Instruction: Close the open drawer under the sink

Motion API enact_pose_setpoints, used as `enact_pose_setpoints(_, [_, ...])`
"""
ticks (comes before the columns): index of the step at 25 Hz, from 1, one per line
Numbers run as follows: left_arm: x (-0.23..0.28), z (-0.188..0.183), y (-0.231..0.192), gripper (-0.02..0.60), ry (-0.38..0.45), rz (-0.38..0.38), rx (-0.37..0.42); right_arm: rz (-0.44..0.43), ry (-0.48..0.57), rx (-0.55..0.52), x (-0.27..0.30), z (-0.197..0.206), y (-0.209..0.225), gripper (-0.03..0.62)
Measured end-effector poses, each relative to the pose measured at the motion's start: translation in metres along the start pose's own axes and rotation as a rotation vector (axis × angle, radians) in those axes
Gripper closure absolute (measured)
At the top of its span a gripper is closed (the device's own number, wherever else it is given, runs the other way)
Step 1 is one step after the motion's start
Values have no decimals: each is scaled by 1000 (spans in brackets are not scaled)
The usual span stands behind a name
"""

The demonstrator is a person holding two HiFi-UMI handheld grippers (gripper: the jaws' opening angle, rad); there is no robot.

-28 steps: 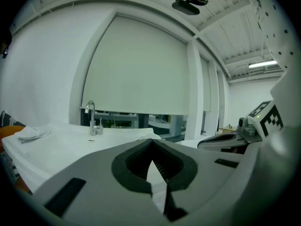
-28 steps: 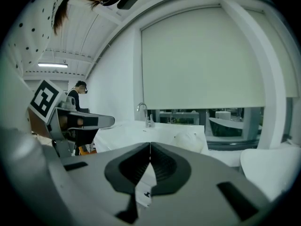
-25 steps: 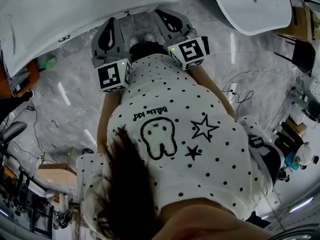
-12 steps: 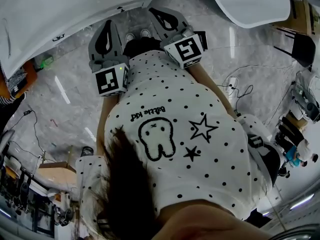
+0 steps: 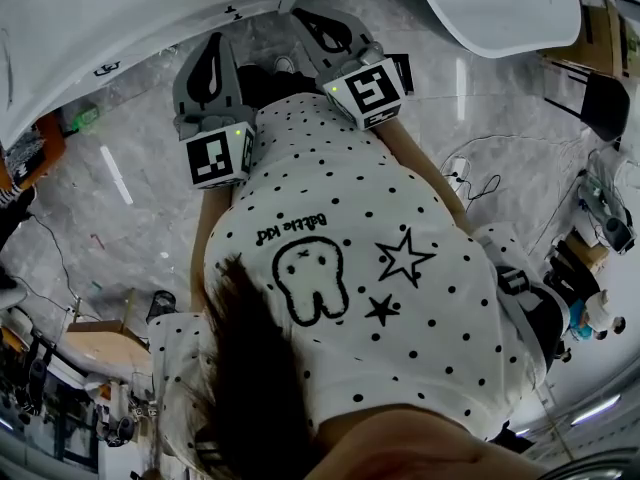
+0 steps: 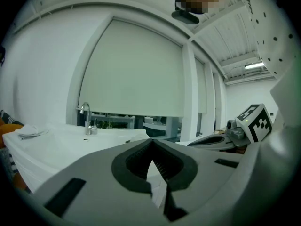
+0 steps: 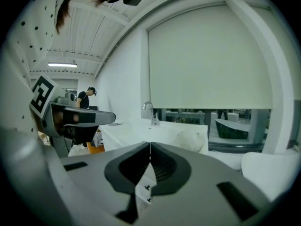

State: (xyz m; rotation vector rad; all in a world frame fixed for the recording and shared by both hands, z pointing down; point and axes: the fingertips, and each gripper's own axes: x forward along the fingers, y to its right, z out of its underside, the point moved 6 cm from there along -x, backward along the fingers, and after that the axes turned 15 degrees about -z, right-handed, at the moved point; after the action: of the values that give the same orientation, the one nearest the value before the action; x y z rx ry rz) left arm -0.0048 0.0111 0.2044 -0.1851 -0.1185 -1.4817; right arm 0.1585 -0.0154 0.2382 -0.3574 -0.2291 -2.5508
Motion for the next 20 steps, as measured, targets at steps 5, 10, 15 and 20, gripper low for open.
enact_pose_setpoints(5, [-5,-2,3,577,14,-21,-2,-22,12,-21,-3,-3,1,579])
enact_pose_setpoints(10, [-8,-1,3,577,-15,-35,7,-55,6,-42,0,-5,-2,579])
enact_pose_setpoints(15, [-9,3,1,577,-19,-51,-14,-67,1,-50,2,-2,-2,579])
enact_pose_setpoints(20, [-6,4,-3,577,2,-51,-14,-68,8,-43,7,-3,0,580])
